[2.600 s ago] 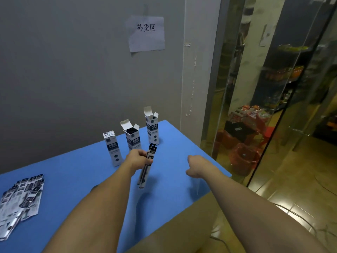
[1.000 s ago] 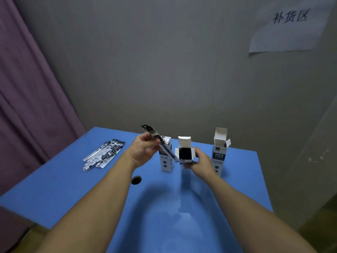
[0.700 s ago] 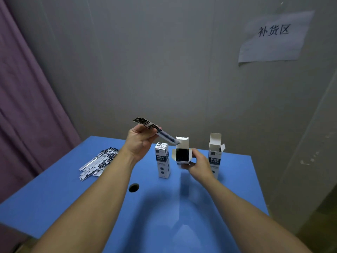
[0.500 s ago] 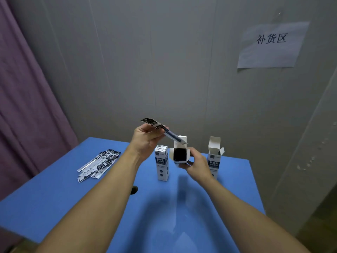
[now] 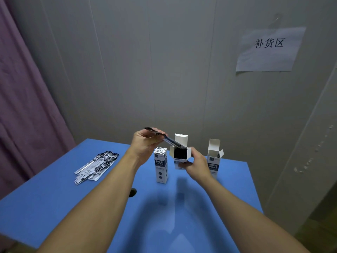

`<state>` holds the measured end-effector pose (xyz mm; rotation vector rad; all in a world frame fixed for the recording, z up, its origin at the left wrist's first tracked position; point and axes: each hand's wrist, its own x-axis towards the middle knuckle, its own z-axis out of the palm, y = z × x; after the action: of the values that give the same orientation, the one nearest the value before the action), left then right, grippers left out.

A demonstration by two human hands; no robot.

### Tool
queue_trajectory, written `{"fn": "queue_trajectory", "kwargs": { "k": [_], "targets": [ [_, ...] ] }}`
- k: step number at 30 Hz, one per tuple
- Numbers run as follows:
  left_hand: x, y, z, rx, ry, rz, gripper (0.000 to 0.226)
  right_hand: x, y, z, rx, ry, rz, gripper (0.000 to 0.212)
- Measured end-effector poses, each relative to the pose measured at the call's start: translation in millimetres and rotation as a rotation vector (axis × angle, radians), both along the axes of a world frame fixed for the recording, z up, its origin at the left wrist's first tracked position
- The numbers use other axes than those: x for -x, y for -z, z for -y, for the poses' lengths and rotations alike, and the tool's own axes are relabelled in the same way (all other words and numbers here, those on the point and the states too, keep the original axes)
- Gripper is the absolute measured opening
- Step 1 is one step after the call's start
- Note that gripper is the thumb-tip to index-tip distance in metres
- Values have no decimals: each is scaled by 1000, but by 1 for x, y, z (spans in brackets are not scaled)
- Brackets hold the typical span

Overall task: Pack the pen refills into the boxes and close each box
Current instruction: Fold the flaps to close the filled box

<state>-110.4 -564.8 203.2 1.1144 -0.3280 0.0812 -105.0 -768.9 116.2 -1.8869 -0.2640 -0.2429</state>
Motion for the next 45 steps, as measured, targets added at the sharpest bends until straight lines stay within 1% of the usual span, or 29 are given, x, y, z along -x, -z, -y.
{"fn": "queue_trajectory", "kwargs": {
  "k": [2, 4, 6, 8, 10, 14, 16, 17, 19, 23, 25, 27, 28, 29, 32, 34, 36, 38, 40, 42, 45],
  "targets": [
    [0, 1, -2, -23, -52, -4, 20, -1, 2, -1, 9, -11, -13, 37],
    [-1, -1, -2, -93, -105, 11, 19, -3, 5, -3, 30, -11, -11, 38],
    [1, -5, -1, -210, -141, 43, 19, -4, 7, -5, 53, -12, -19, 40],
    [1, -9, 0, -319, -168, 55, 25, -6, 9, -8, 67, -9, -27, 41],
    [3, -12, 3, -432, -179, 47, 23, -6, 9, -12, 92, -9, -18, 42],
    [3, -6, 12, -752, -185, 52, 22, -8, 4, -22, 110, -23, -18, 39],
    [2, -3, 16, -979, -285, 100, 13, -8, 0, -26, 100, -36, -26, 38],
    [2, -2, 17, -1086, -349, 135, 12, -8, -1, -28, 104, -36, -27, 38],
    [1, -2, 16, -1189, -406, 182, 19, -8, -3, -29, 126, -27, -30, 40],
    [-3, -1, 11, -1193, -393, 303, 24, -10, -4, -25, 138, -14, -28, 42],
    [-5, -1, 9, -1114, -401, 319, 24, -10, -3, -23, 146, -22, -32, 42],
    [-6, -1, 10, -1038, -396, 318, 19, -10, -2, -22, 164, -21, -34, 42],
    [-7, 0, 11, -1052, -398, 336, 15, -10, -1, -22, 172, -20, -34, 42],
    [-8, 0, 12, -1110, -404, 370, 13, -11, -1, -22, 177, -18, -38, 42],
    [-11, 5, 17, -1362, -387, 476, 12, -12, 0, -23, 203, -15, -48, 42],
    [-13, 8, 17, -1446, -377, 466, 14, -14, 2, -22, 235, -7, -51, 44],
    [-13, 10, 16, -1437, -372, 456, 21, -15, 5, -19, 240, -2, -58, 45],
    [-11, 8, 17, -1360, -381, 471, 25, -15, 5, -17, 236, -4, -64, 46],
    [-10, 5, 17, -1322, -407, 507, 17, -15, 4, -17, 250, -7, -62, 47],
    [-11, 6, 18, -1338, -407, 537, 7, -15, 3, -17, 267, -12, -60, 46],
    [-11, 8, 21, -1422, -372, 542, 9, -15, 4, -20, 283, -23, -68, 45]
  ]
}}
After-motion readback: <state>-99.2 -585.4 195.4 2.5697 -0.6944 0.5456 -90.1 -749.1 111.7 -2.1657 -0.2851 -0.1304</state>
